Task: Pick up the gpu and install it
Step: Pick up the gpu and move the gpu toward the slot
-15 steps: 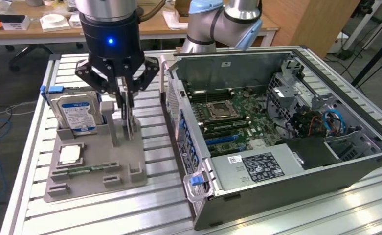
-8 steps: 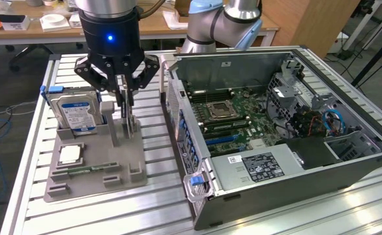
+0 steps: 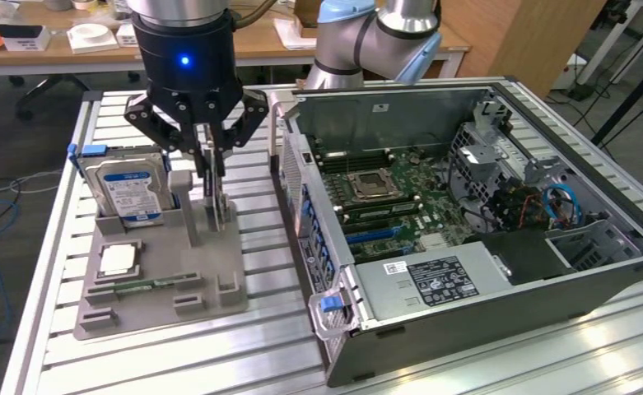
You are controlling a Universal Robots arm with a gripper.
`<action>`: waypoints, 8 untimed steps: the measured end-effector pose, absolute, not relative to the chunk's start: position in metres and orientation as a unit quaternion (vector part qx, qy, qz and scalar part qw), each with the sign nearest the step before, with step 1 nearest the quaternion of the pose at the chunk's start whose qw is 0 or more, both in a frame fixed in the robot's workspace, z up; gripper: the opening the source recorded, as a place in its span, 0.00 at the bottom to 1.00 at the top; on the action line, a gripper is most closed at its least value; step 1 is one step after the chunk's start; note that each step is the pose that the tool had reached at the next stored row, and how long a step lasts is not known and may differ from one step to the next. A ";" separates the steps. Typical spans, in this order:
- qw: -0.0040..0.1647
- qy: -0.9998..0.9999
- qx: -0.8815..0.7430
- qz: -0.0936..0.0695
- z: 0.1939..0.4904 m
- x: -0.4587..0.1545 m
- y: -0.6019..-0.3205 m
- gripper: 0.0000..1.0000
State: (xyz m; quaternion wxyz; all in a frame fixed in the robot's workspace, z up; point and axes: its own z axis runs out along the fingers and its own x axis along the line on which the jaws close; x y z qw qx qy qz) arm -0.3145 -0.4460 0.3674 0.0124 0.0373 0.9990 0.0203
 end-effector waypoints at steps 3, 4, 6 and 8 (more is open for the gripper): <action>0.012 0.999 0.037 0.020 0.368 -0.315 -0.446 0.26; 0.012 0.999 0.037 0.020 0.368 -0.315 -0.446 0.26; 0.012 0.999 0.037 0.020 0.369 -0.315 -0.446 0.26; 0.012 0.999 0.037 0.020 0.370 -0.315 -0.446 0.26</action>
